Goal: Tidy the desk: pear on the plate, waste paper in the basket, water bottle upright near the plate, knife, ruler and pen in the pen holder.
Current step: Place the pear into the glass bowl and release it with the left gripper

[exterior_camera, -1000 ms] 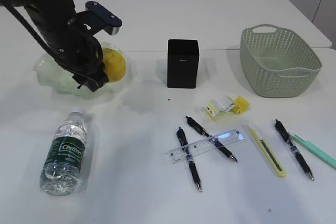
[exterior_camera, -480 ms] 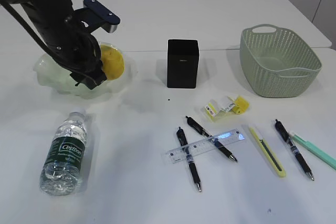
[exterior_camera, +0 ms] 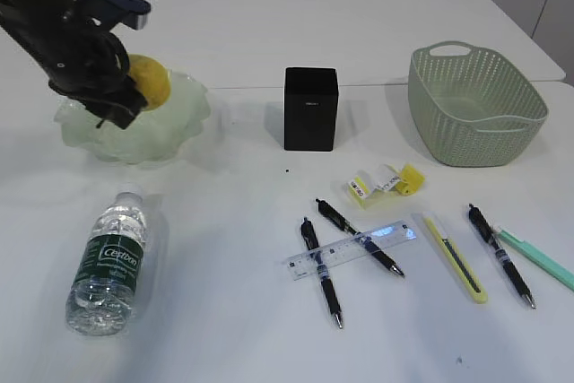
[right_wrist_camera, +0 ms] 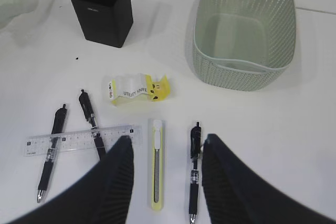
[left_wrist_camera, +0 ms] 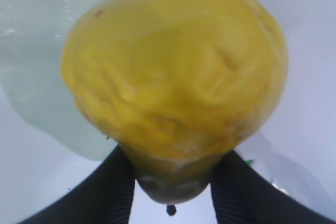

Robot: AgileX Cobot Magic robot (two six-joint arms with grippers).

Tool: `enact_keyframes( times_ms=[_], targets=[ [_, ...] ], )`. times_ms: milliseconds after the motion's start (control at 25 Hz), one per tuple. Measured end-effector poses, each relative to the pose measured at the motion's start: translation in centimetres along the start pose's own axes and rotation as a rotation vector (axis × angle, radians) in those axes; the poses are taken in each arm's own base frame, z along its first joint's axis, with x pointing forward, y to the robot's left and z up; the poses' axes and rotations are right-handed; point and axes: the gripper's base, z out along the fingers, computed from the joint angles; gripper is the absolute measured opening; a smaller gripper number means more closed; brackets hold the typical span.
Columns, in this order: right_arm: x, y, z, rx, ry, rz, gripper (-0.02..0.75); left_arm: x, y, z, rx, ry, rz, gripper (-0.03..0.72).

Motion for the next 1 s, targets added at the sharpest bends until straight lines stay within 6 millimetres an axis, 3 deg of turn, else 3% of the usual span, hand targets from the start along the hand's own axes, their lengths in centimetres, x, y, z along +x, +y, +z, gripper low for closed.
enact_keyframes(
  times_ms=[240, 360, 720, 1000],
  targets=[
    [0.0, 0.0, 0.0, 0.0, 0.003, 0.002, 0.321, -1.7, 5.0, 0.5, -0.016, -0.058, -0.159, 0.303],
    [0.1, 0.0, 0.0, 0.001, 0.013, 0.005, 0.321, -2.5, 6.2, 2.3, 0.003, -0.039, -0.203, 0.303],
    [0.8, 0.0, 0.0, 0.003, 0.083, 0.011, 0.321, -3.6, 6.5, 6.3, 0.053, 0.029, -0.24, 0.303],
    [0.8, 0.0, 0.0, 0.003, 0.087, 0.012, 0.321, -4.2, 6.6, 5.7, 0.071, 0.066, -0.243, 0.303]
  ],
)
